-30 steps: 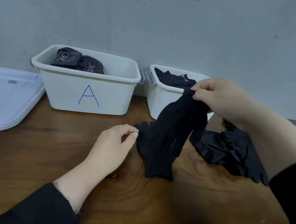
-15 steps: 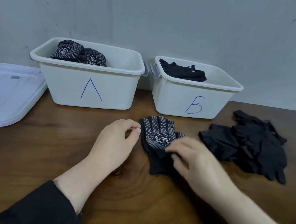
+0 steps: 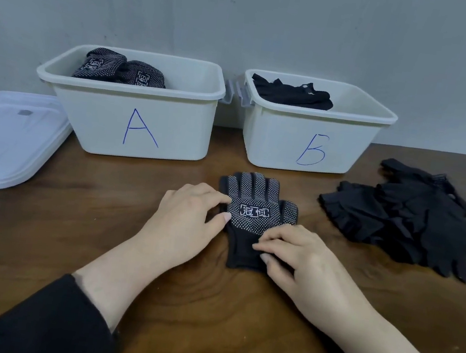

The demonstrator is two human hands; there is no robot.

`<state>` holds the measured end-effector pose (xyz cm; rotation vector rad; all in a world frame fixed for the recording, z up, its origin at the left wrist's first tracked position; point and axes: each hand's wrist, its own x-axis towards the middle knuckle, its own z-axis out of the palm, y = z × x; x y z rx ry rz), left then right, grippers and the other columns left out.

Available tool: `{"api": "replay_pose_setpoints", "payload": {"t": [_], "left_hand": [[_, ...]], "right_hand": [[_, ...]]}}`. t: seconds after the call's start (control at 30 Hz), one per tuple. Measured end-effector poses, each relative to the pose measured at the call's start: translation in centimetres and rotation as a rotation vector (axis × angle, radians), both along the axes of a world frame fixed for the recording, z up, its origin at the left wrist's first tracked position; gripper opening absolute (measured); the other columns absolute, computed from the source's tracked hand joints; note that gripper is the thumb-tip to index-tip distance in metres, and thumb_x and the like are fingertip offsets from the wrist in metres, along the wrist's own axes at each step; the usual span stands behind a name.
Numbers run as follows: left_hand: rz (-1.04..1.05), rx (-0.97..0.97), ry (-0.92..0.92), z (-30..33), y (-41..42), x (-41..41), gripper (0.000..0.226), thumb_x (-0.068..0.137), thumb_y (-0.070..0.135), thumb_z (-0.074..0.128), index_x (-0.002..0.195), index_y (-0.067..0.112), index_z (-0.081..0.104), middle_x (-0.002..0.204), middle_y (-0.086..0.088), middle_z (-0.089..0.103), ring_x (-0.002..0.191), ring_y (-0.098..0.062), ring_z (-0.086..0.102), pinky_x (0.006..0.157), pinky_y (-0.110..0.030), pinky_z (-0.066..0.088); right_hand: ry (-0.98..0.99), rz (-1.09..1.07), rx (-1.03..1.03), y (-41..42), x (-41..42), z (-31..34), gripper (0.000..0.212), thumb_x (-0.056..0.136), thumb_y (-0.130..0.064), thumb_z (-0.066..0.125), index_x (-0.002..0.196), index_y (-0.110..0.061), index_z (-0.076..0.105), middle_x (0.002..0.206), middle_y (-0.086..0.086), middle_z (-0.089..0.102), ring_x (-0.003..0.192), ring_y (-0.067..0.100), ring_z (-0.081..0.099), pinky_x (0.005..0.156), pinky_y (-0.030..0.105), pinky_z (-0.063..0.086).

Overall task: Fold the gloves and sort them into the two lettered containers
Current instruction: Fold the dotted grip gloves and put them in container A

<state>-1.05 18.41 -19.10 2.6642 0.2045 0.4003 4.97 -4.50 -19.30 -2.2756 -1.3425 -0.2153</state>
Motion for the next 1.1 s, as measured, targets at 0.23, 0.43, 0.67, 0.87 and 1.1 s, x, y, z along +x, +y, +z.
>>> {"api": "replay_pose_setpoints", "payload": {"t": [0.23, 0.43, 0.67, 0.87, 1.1], "left_hand": [[-0.023, 0.053, 0.029, -0.2, 0.0, -0.1, 0.035, 0.097, 0.048, 0.051, 0.129, 0.039, 0.061, 0.124, 0.02, 0.051, 0.12, -0.008, 0.043, 0.105, -0.033, 0.025], [-0.235, 0.03, -0.074, 0.4, 0.3, -1.0, 0.032, 0.094, 0.045, 0.055, 0.125, 0.037, 0.062, 0.126, 0.02, 0.046, 0.121, -0.002, 0.042, 0.105, -0.03, 0.029], [-0.452, 0.064, 0.05, 0.2, 1.1, -2.2, 0.047, 0.086, 0.069, 0.046, 0.123, 0.045, 0.063, 0.137, 0.03, 0.039, 0.135, 0.006, 0.025, 0.111, -0.018, 0.011], [-0.474, 0.05, 0.023, 0.3, 0.3, -2.0, 0.031, 0.088, 0.059, 0.052, 0.109, 0.042, 0.067, 0.121, 0.027, 0.044, 0.122, 0.005, 0.034, 0.106, -0.017, 0.017], [-0.444, 0.03, 0.015, 0.9, -0.7, -2.0, 0.01, 0.097, 0.037, 0.052, 0.089, 0.038, 0.057, 0.11, 0.022, 0.048, 0.111, -0.004, 0.043, 0.096, -0.024, 0.027]], "right_hand": [[0.111, -0.009, 0.046, -1.5, 0.0, 1.0, 0.035, 0.095, -0.053, 0.053, 0.117, -0.033, 0.073, 0.123, -0.028, 0.059, 0.122, -0.005, 0.05, 0.107, 0.018, 0.034], [0.15, 0.019, -0.154, -2.2, 0.8, 0.8, 0.046, 0.087, -0.062, 0.06, 0.127, -0.04, 0.066, 0.124, -0.032, 0.046, 0.122, -0.003, 0.041, 0.109, 0.026, 0.031], [0.146, -0.004, -0.101, -1.7, 0.7, 0.6, 0.024, 0.088, -0.053, 0.063, 0.108, -0.04, 0.067, 0.119, -0.029, 0.052, 0.12, 0.001, 0.047, 0.105, 0.034, 0.038], [0.253, -0.014, -0.066, -1.8, 0.7, 1.2, 0.004, 0.091, -0.038, 0.067, 0.095, -0.037, 0.067, 0.118, -0.028, 0.054, 0.122, 0.003, 0.048, 0.106, 0.034, 0.039], [0.04, -0.061, -0.003, -0.8, -0.3, 1.4, 0.009, 0.092, -0.025, 0.064, 0.09, -0.032, 0.058, 0.108, -0.022, 0.054, 0.107, 0.005, 0.051, 0.103, 0.028, 0.033]]}}
